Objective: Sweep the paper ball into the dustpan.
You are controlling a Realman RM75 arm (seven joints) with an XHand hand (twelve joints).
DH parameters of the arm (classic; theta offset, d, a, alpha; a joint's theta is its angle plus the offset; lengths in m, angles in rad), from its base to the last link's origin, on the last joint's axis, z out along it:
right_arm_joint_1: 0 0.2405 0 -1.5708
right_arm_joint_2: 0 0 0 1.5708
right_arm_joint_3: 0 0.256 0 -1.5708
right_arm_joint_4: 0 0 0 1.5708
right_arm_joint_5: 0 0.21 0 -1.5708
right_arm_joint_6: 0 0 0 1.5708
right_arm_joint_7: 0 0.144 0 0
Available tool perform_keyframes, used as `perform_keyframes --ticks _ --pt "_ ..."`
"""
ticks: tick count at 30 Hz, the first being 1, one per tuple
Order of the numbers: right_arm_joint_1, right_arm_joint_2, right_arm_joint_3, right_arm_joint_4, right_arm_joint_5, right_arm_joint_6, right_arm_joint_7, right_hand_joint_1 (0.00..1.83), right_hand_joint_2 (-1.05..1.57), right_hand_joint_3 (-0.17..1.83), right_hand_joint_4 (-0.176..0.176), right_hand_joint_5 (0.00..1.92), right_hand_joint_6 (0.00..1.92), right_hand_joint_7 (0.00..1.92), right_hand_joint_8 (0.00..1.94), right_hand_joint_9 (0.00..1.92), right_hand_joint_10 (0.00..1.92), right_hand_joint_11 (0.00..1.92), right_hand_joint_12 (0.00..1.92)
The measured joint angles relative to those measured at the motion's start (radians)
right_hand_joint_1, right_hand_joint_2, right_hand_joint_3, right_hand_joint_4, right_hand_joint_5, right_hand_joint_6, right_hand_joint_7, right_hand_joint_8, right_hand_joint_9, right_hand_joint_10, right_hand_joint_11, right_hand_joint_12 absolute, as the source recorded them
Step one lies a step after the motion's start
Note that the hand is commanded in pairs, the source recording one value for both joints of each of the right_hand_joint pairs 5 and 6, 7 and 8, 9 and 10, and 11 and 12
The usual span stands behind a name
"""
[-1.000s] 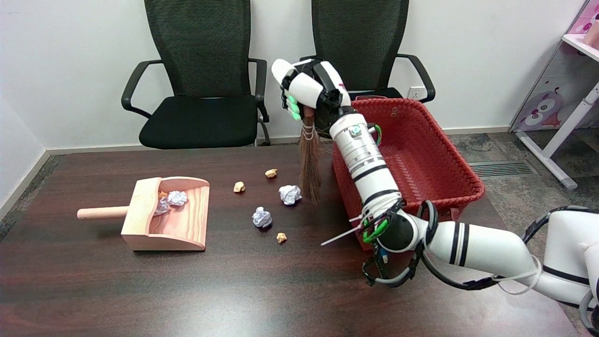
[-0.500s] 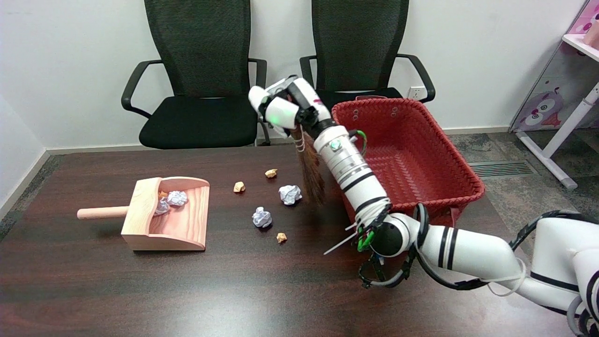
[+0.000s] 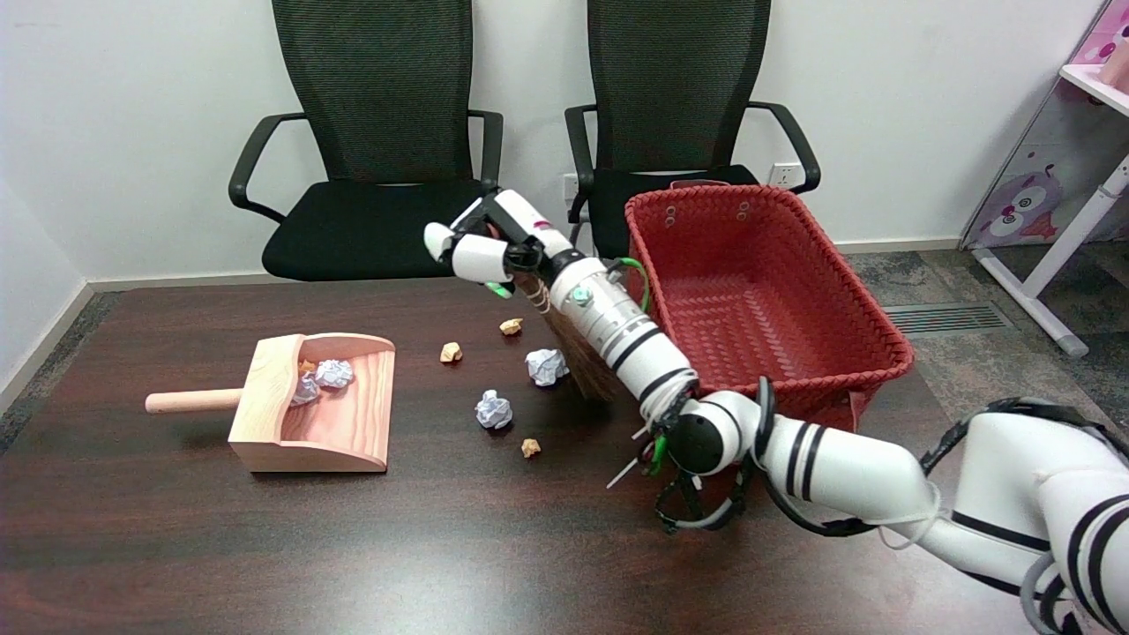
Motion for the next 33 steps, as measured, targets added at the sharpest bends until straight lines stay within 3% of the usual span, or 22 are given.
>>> perform_keyframes --ticks 11,26,27,28,33 --pt "0.052 -0.098 0.053 0.131 -0.134 0.082 -0.001 0.81 1.35 1.52 0.176 1.92 1.92 1.92 1.92 1.92 1.92 1.92 1.92" --pt "0.075 -0.196 0.081 0.239 -0.2 0.131 0.027 0.82 0.92 1.72 0.176 1.92 1.92 1.92 1.92 1.92 1.92 1.92 1.92" --pt "0.076 -0.2 0.081 0.244 -0.197 0.132 0.034 0.82 0.91 1.71 0.047 1.92 1.92 1.92 1.92 1.92 1.92 1.92 1.92" --pt "0.078 -0.206 0.081 0.25 -0.192 0.134 0.042 0.82 0.89 1.69 0.031 1.92 1.92 1.92 1.92 1.92 1.92 1.92 1.92" --pt "0.084 -0.23 0.072 0.275 -0.171 0.145 0.083 0.82 0.83 1.6 0.026 1.92 1.92 1.92 1.92 1.92 1.92 1.92 1.92"
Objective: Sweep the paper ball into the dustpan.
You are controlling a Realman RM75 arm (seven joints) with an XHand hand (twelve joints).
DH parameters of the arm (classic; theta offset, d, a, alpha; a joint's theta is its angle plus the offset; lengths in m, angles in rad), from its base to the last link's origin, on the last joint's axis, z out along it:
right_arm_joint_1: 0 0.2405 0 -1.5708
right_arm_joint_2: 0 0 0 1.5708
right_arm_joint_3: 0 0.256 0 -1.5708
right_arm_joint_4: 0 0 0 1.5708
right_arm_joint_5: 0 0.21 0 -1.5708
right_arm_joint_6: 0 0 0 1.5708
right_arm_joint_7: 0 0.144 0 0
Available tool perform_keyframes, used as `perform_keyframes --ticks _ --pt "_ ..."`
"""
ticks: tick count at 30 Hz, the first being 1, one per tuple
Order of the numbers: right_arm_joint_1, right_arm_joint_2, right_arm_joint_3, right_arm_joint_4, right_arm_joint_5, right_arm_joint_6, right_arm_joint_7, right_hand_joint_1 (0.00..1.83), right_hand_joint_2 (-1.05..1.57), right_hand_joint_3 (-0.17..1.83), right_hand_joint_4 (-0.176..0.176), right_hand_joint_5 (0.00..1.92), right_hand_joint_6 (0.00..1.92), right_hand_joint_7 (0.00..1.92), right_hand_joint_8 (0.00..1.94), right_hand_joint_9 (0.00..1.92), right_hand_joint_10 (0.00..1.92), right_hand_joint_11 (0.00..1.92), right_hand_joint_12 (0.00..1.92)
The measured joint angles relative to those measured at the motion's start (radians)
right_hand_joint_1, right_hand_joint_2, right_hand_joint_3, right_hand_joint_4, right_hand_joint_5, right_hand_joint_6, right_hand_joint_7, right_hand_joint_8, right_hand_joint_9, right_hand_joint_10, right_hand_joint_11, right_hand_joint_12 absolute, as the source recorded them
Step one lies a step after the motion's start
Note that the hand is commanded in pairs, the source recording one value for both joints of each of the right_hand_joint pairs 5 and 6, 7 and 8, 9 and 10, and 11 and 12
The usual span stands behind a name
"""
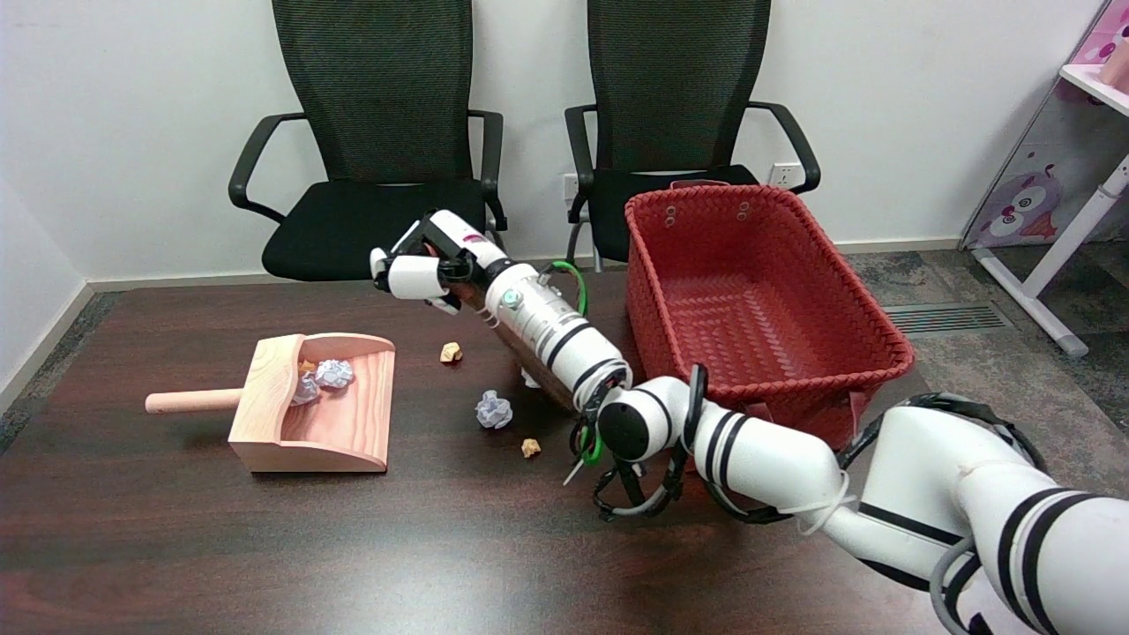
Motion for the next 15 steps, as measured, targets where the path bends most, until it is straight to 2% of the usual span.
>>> perform_keyframes --ticks 7,15 --pt "0.012 -0.035 -0.011 0.032 0.023 0.014 0.086 0.81 0.86 1.53 0.021 1.92 1.92 1.92 1.92 1.92 1.92 1.92 1.92" --pt "0.031 -0.073 -0.021 0.058 0.039 0.024 0.214 0.78 1.05 1.44 0.02 1.92 1.92 1.92 1.92 1.92 1.92 1.92 1.92"
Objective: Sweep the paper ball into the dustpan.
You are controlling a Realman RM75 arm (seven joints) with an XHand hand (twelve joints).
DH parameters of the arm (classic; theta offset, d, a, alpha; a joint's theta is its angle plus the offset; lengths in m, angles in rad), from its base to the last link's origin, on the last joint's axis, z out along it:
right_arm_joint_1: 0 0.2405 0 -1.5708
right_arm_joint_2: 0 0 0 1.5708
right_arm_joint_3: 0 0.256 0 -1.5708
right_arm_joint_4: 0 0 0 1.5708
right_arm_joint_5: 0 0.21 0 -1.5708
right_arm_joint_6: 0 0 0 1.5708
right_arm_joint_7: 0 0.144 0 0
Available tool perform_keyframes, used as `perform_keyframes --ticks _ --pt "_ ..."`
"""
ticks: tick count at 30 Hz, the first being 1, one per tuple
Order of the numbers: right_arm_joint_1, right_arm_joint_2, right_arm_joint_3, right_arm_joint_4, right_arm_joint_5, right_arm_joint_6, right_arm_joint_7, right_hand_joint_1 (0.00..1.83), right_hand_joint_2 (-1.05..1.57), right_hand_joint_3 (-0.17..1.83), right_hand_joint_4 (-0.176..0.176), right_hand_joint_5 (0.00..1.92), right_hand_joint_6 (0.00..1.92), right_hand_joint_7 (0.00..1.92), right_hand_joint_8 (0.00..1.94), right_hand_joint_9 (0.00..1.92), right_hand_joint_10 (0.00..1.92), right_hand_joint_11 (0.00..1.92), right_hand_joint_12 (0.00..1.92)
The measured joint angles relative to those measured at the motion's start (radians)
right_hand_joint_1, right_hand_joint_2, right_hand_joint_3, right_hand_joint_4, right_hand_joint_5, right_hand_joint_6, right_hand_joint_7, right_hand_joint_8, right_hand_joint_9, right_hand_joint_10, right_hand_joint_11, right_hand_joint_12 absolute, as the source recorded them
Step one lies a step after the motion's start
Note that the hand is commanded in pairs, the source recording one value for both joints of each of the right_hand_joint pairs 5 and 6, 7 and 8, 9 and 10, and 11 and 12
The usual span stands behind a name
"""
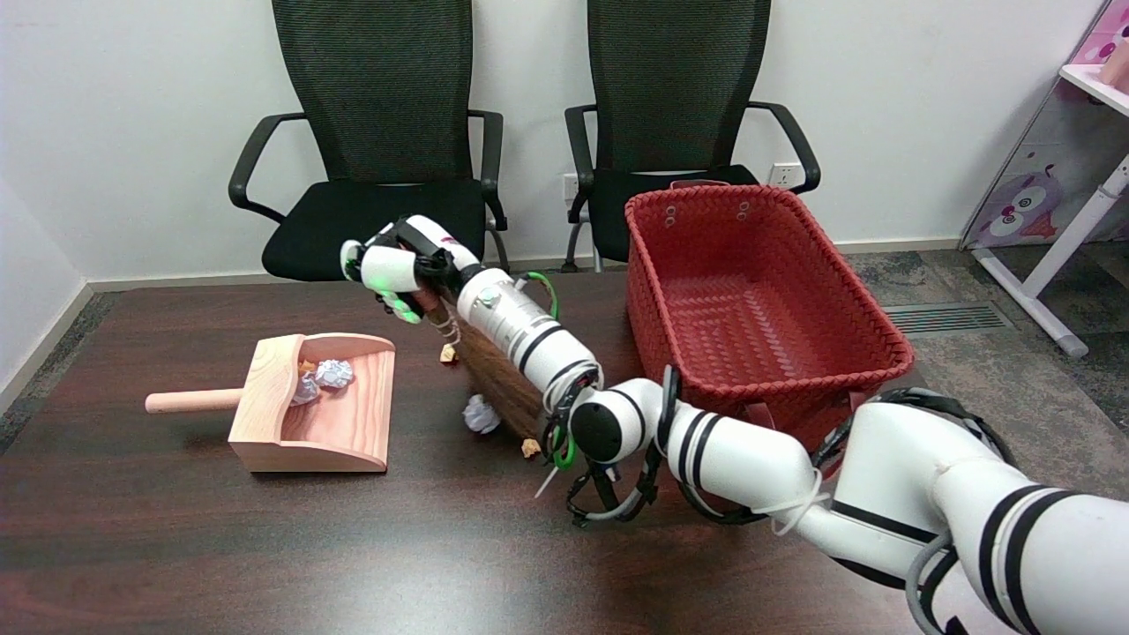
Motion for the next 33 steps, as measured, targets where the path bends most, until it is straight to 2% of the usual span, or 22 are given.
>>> perform_keyframes --ticks 18,33 --pt "0.039 -0.051 -0.008 0.02 0.015 0.001 0.273 0.74 1.16 1.51 0.019 1.92 1.92 1.92 1.92 1.92 1.92 1.92 1.92" --pt "0.073 -0.092 -0.056 0.022 0.105 -0.048 0.417 0.78 1.07 1.5 0.016 1.92 1.92 1.92 1.92 1.92 1.92 1.92 1.92"
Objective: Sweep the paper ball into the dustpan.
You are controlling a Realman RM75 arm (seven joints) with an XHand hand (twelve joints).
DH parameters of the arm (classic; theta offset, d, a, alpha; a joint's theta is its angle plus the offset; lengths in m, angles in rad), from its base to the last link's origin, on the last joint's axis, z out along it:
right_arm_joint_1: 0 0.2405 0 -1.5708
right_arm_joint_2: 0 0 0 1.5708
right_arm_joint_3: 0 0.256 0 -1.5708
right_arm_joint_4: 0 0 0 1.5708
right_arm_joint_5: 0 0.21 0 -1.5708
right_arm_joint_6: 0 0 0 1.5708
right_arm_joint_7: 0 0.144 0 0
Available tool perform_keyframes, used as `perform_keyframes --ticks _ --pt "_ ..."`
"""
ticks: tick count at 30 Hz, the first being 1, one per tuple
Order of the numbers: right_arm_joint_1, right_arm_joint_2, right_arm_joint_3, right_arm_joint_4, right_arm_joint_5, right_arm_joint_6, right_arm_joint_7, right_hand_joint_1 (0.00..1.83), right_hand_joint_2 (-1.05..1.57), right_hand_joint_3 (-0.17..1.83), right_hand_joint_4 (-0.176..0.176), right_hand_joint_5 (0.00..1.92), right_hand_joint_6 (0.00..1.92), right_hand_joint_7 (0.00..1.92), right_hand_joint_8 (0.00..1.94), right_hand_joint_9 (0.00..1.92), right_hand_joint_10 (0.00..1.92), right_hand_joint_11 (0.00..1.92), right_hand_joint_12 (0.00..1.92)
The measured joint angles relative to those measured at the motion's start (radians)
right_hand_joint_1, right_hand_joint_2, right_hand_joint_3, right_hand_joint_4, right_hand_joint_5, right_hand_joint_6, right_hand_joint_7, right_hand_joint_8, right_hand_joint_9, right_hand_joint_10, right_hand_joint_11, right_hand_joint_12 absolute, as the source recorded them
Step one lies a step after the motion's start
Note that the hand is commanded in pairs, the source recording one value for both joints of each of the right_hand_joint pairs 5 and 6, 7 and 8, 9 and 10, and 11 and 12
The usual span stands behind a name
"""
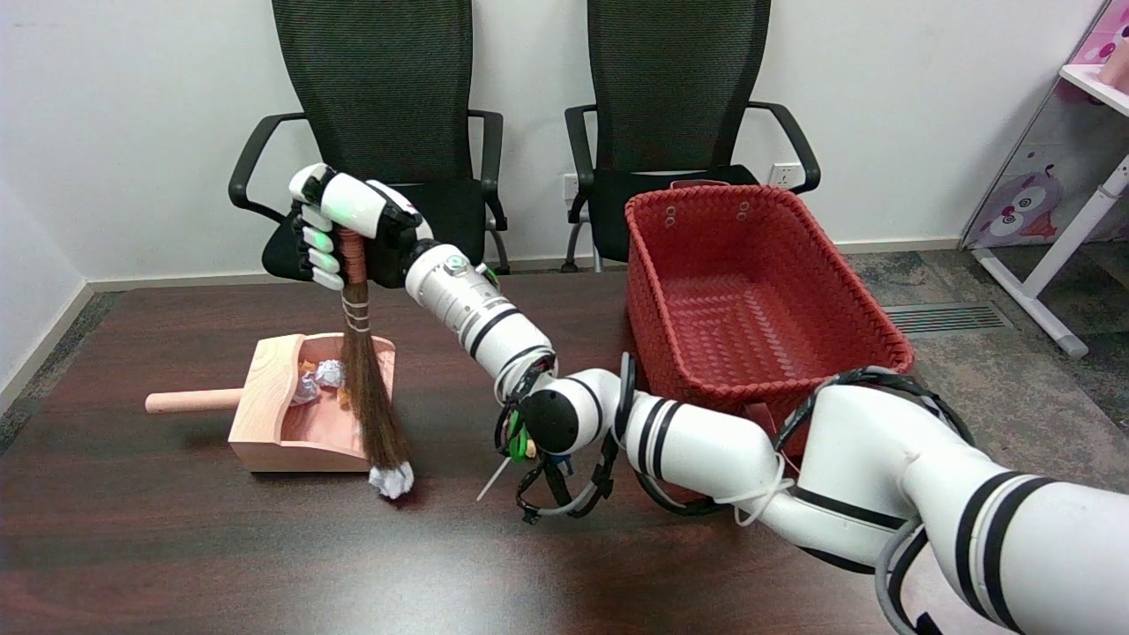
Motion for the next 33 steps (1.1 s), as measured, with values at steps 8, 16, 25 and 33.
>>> perform_keyframes --ticks 8,16,25,33 --pt "0.018 0.002 -0.024 -0.008 0.033 -0.029 0.03 0.8 1.12 1.41 0.016 1.92 1.92 1.92 1.92 1.92 1.92 1.92 1.92" --pt "0.035 0.018 -0.037 -0.035 0.042 -0.048 0.046 0.78 1.2 1.36 0.015 1.92 1.92 1.92 1.92 1.92 1.92 1.92 1.92" --pt "0.028 0.071 -0.037 -0.145 0.028 -0.055 -0.011 0.72 1.57 1.46 0.054 1.92 1.92 1.92 1.92 1.92 1.92 1.92 1.92" --pt "-0.053 0.148 0.011 -0.358 0.04 -0.032 -0.258 0.75 1.57 1.57 0.065 1.92 1.92 1.92 1.92 1.92 1.92 1.92 1.92"
